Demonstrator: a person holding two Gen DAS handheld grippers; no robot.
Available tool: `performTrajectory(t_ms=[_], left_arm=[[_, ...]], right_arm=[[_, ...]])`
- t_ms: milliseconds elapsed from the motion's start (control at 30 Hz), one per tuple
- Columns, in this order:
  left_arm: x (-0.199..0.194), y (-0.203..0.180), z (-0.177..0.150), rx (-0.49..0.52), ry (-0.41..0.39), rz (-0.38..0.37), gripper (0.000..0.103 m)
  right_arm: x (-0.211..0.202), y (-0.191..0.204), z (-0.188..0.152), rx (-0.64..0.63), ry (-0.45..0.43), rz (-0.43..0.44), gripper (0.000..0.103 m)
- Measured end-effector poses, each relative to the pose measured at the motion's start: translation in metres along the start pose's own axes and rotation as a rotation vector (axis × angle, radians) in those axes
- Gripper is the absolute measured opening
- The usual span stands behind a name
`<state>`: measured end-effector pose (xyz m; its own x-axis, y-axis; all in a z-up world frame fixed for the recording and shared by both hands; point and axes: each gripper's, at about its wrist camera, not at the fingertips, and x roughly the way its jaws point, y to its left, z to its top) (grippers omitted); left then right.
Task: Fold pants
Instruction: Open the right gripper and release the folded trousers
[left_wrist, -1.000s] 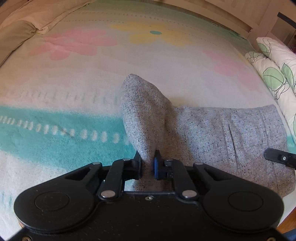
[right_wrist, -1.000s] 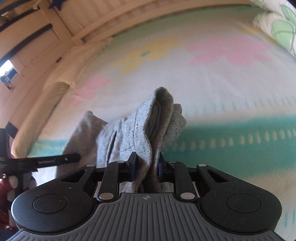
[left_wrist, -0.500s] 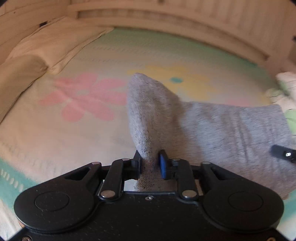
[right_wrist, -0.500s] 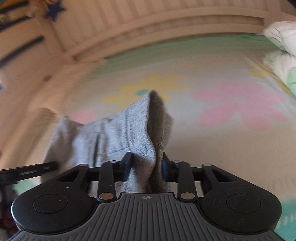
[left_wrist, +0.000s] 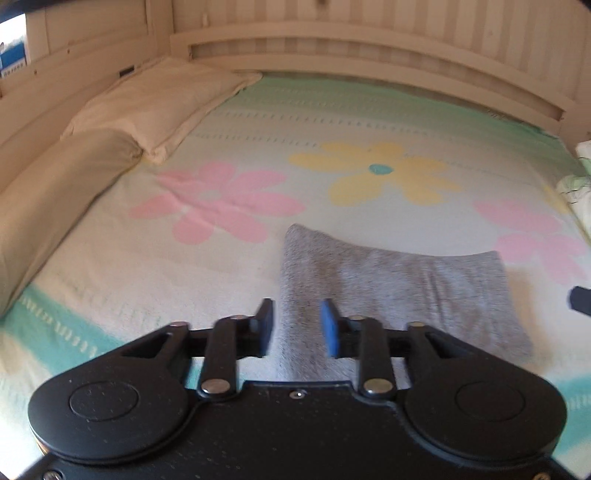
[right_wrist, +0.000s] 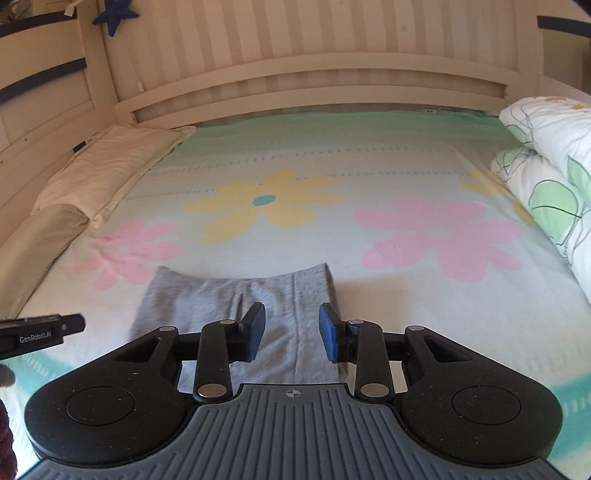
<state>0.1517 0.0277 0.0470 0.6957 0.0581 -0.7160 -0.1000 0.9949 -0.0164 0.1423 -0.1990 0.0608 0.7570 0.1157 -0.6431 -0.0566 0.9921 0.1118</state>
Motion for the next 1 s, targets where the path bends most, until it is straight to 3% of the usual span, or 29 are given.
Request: performTrajectory(t_ms=[67, 167, 233, 533, 667, 800, 1000], left_arm=[[-0.023, -0.004, -0.009, 0.026, -0.033, 0.008, 0.064], [-0.048, -0.009, -0.026, 0.043, -0.071, 0.02, 0.068], [-0.056, -0.01, -0.037, 0.04, -0.078, -0.003, 0.072], [-0.054, -0.018, -0.069, 0.059, -0.047, -0.02, 0.072], [-0.043, -0.018, -0.073, 0.049, 0.012, -0.046, 0.072], [-0.044, -0.021, -0.078, 0.065, -0.013, -0.021, 0.072], [-0.038, -0.018, -0.079, 0.042, 0.014, -0.018, 0.072]], right_arm=[[-0.01, 0.013, 0.0, -0.028, -0.017, -0.006, 0.031], [-0.028, 0.017, -0.01, -0.017, -0.012, 0.02, 0.032], [-0.036, 0.018, -0.02, 0.014, -0.004, 0.05, 0.037], [-0.031, 0.028, -0.049, -0.01, 0.036, 0.017, 0.041], [-0.028, 0.033, -0.05, -0.027, 0.034, 0.008, 0.041], [-0.028, 0.037, -0.05, -0.034, 0.024, -0.001, 0.041], [-0.026, 0.037, -0.051, -0.022, 0.037, -0.011, 0.041]])
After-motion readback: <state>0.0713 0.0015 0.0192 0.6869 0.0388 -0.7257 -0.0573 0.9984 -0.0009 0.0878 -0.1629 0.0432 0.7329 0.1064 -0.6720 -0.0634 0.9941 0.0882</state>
